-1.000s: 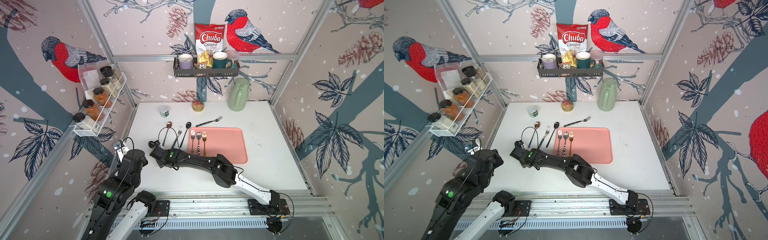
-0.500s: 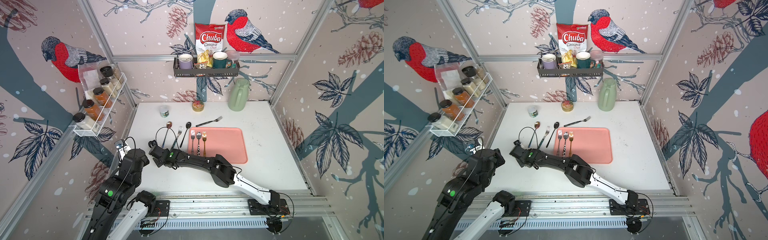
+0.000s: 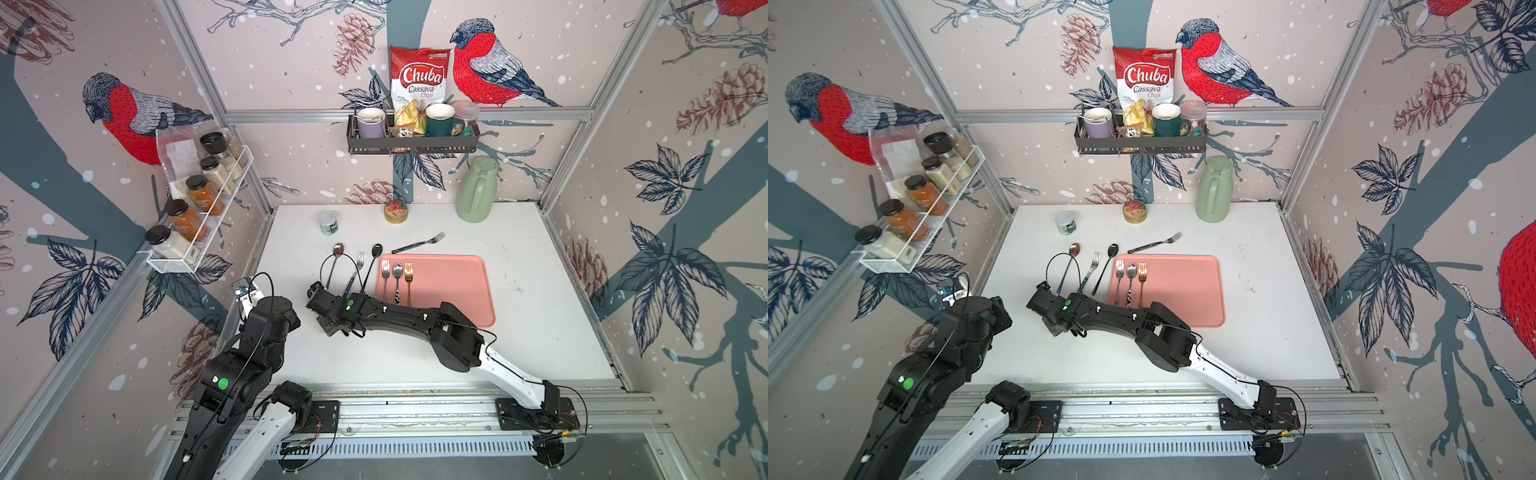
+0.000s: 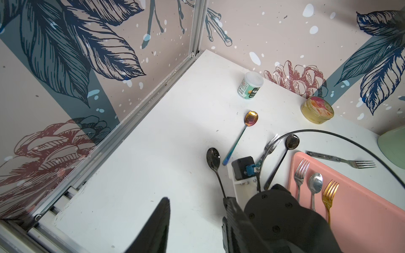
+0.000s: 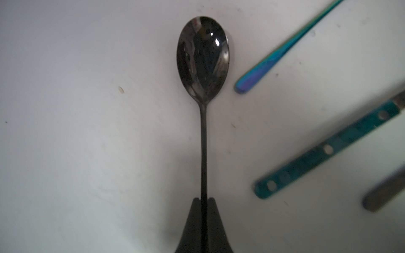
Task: Set the spoon and fork side by side
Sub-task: Pick up the spoon from the center of the board, then place the spoon on the tray.
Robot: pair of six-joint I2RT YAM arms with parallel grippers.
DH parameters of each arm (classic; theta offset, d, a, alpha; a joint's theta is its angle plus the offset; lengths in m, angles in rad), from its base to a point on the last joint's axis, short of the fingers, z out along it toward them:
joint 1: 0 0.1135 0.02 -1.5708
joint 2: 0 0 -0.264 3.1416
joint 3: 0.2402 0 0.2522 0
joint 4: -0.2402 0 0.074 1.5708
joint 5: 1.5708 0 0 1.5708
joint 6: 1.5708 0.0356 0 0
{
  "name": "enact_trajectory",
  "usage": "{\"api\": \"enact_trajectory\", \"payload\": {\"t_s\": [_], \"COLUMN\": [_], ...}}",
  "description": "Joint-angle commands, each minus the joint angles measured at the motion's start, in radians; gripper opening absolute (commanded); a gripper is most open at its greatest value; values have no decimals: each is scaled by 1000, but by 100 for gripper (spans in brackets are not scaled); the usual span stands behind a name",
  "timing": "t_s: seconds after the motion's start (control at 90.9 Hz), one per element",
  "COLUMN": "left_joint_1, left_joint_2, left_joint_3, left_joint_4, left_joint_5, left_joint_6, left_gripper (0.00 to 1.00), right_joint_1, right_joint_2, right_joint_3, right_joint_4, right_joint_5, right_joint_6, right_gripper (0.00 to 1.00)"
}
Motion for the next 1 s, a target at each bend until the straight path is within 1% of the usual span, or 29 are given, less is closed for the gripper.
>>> {"api": "enact_trajectory", "payload": {"t_s": [0.0, 0.242, 0.385, 0.495, 0.528, 0.572, 0.616, 0.792, 0.99], "left_joint_1": [3, 3, 3, 3, 3, 3, 3, 3, 3], "left_joint_2": [7, 10, 17, 22, 24, 25, 28, 53, 59], "left_joint_3": [-4, -8, -8, -14, -16, -21, -26, -42, -49], "left_joint_4": [24, 32, 37, 45, 49, 55, 64, 87, 99], "left_joint_5": [-1, 6, 12, 18, 20, 24, 31, 64, 74], "left_joint_6": [9, 9, 7, 3, 2, 2, 0, 1, 4], "left_gripper": [44, 44, 44, 44, 44, 44, 44, 45, 45], "right_joint_1": [-4, -35, -70, -119, -139, -168, -191, -243, -300], "right_joint_2": [-98, -320, -448, -528, -545, -563, -575, -604, -611], "right_joint_3": [-63, -276, -409, -518, -544, -565, -586, -679, -796], "right_joint_4": [-22, -11, -21, -60, -85, -141, -183, -199, -88], "right_joint_5": [52, 132, 206, 294, 319, 351, 360, 403, 328], "right_joint_6": [-25, -2, 45, 156, 208, 313, 387, 500, 577], "right_gripper": [0, 0, 0, 0, 0, 0, 0, 0, 0]}}
